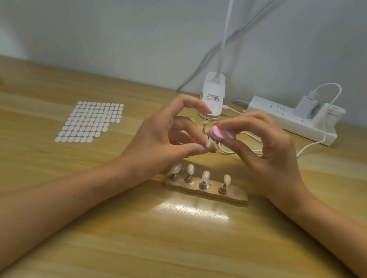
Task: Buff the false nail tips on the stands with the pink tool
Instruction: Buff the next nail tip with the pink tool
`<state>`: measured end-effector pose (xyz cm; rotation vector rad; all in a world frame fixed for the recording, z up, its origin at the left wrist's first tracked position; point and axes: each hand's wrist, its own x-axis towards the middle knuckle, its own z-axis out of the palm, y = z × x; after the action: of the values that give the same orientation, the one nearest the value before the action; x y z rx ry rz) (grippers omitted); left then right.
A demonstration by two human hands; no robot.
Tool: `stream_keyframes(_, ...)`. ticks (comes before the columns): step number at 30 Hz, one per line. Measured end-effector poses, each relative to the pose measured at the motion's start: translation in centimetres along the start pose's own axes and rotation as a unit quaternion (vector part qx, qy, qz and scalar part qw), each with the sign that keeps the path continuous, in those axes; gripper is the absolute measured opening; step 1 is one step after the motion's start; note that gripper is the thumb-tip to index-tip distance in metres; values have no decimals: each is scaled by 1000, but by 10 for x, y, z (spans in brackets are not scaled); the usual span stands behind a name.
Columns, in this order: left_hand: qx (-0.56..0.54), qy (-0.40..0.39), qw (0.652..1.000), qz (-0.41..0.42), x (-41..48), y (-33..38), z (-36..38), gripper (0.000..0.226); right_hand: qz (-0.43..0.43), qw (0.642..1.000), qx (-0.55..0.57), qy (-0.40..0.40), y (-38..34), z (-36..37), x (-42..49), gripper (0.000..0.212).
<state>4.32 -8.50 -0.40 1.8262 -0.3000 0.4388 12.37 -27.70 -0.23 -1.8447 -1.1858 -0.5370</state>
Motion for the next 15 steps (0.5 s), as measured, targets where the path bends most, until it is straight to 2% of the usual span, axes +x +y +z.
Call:
stream_keyframes(3,-16,12,1000,5,0,0,0,56,-7,1000,0,1,0,-1,-1,15)
stream_keyframes(9,-23,20,999,9,0,-1,-1,56,39,998,53,22,2,-4,-1,14)
stream_keyframes(15,-37,26,999,-1,1,-1,-1,56,-27,999,34,-1,2,-2,-1,18)
